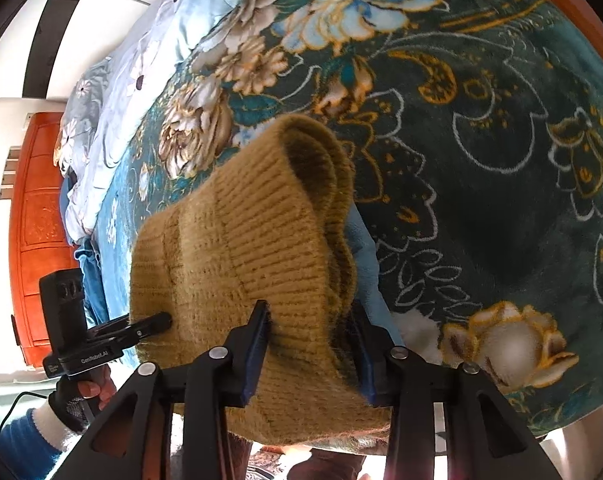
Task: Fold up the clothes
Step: 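Lift the folded sweater with both grippers and carry it across the bed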
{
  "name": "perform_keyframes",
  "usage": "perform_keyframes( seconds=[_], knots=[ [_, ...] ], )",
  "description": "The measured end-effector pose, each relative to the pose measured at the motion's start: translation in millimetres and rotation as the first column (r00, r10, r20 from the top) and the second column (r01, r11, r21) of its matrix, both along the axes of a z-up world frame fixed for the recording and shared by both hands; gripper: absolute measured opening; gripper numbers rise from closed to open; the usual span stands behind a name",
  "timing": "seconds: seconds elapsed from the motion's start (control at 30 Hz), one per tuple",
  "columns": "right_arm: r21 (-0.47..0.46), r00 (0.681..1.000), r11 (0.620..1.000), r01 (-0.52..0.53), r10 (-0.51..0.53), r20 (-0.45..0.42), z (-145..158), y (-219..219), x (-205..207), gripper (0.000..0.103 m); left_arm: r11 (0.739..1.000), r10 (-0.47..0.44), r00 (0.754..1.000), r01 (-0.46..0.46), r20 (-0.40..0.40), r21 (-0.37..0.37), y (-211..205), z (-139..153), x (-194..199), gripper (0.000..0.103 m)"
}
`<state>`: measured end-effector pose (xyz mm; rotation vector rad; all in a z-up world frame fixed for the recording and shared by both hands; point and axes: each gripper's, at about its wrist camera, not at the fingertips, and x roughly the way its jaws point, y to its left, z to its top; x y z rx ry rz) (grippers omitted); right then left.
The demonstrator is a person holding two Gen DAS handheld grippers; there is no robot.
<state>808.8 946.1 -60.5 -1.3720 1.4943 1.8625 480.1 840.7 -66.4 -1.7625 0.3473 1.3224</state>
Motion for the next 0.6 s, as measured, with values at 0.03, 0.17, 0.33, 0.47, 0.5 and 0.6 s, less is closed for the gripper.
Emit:
perform_keyframes(
  seconds=[0.03, 0.17, 0.33, 0.47, 0.5, 0.6],
  knots=[
    [-0.004, 1.000, 1.000, 0.004, -0.004, -0.001, -2, 0, 1, 0.043, 1.000, 0.003, 1.000, -0.003, 0.001, -0.005, 0, -2, 0, 0.043],
    [-0.006, 1.000, 1.000, 0.013, -0.013, 0.001, -3, -2, 2, 0.044, 1.000, 0.008, 1.000, -0.008, -0.002, -0.011, 1, 0, 0, 0.043],
    [0.028, 1.000, 0.999, -0.015, 0.015, 0.023, 6, -6, -3, 0.044, 1.000, 0.009, 1.000, -0.009, -0.016, -0.007, 1, 13, 2, 0.043],
    [0.083, 0.997, 0.995, -0.057, 0.054, 0.049, 21, -14, -9, 0.045, 1.000, 0.001, 0.999, -0.001, -0.047, -0.009, -2, 24, 3, 0.047],
    [0.097, 0.996, 0.993, -0.068, 0.063, 0.056, 24, -16, -11, 0.045, 1.000, 0.003, 0.999, -0.003, -0.051, -0.009, -3, 26, 2, 0.052],
    [0.134, 0.995, 0.988, -0.070, 0.061, 0.073, 34, -21, -10, 0.046, 1.000, 0.024, 0.997, -0.024, -0.067, 0.002, -6, 35, 0, 0.058]
  ],
)
